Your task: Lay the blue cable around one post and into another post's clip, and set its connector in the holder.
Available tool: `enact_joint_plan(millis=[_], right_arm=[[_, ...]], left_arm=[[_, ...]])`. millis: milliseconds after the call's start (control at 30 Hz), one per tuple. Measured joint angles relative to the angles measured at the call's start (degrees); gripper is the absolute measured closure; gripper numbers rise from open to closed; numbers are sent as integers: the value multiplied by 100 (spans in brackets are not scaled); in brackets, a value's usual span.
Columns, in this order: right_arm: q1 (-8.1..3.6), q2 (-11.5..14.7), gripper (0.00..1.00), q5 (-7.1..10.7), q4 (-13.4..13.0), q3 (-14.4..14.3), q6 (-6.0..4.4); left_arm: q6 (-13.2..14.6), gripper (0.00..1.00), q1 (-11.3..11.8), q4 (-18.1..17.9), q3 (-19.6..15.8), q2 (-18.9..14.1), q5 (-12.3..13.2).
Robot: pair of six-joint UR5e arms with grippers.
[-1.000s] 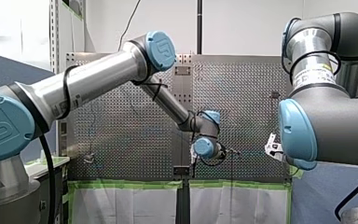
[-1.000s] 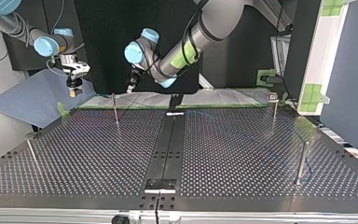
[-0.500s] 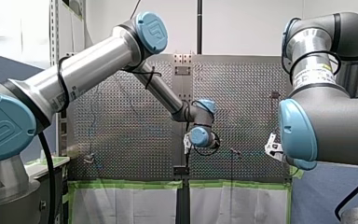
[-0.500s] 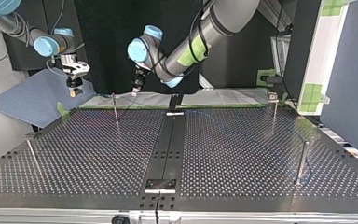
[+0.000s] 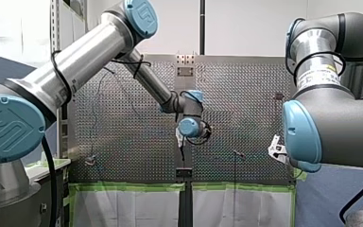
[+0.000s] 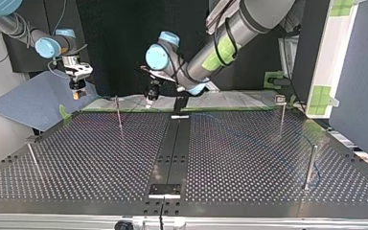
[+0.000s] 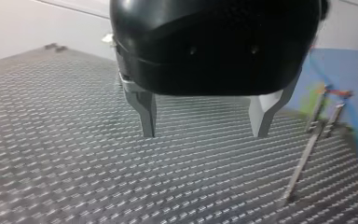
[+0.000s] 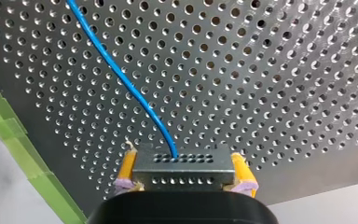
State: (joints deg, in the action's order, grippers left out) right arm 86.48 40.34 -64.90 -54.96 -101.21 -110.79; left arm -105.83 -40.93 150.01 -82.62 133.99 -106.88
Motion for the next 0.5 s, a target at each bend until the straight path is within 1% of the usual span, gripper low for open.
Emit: enact_joint_plan(millis=[133,233,367,500], right_arm=[[5,2,100,2,15,0,-30],[13,0,100,2,21,-1,-37],[26,0,100,15,15,-1,-49],[42,1,100,50,11,-1,-62]], left_arm=[[-197,0,196,-106,-198,-197,196],[-354,0,321,-202,-356,-355,288],[-543,0,395,-374,-555,-554,329],[-605,0,408,-539,-724,-724,332]])
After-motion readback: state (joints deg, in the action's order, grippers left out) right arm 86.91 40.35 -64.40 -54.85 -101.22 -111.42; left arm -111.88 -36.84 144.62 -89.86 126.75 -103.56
